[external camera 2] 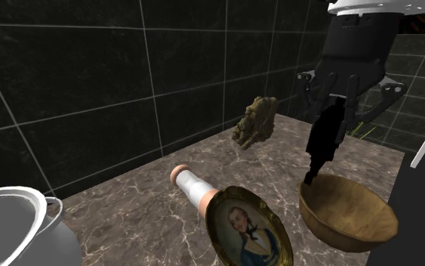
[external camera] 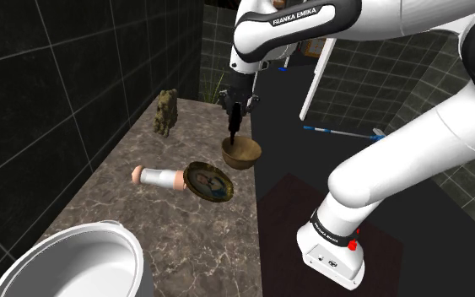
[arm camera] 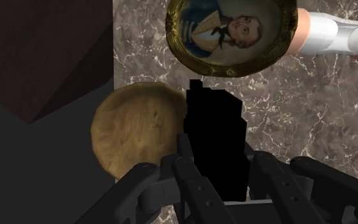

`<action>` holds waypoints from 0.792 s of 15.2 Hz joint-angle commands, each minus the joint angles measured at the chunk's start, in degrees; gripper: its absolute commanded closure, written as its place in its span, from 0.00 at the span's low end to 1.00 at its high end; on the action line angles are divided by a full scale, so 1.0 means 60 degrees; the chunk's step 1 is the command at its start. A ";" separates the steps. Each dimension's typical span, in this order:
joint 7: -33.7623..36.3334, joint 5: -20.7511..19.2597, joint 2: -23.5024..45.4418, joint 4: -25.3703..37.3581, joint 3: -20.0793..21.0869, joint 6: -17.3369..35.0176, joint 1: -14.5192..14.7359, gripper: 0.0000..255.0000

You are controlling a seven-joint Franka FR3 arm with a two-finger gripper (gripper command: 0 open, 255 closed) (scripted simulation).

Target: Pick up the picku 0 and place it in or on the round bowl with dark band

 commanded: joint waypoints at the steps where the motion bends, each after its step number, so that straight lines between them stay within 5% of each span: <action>1: -0.0490 -0.0129 -0.0059 -0.0113 -0.0337 0.0026 -0.0197 1.00; 4: -0.1296 -0.0372 -0.0191 -0.0246 -0.0927 -0.0014 -0.0556 1.00; 12: -0.1287 -0.0362 0.0219 -0.0958 -0.0855 0.1108 -0.0551 1.00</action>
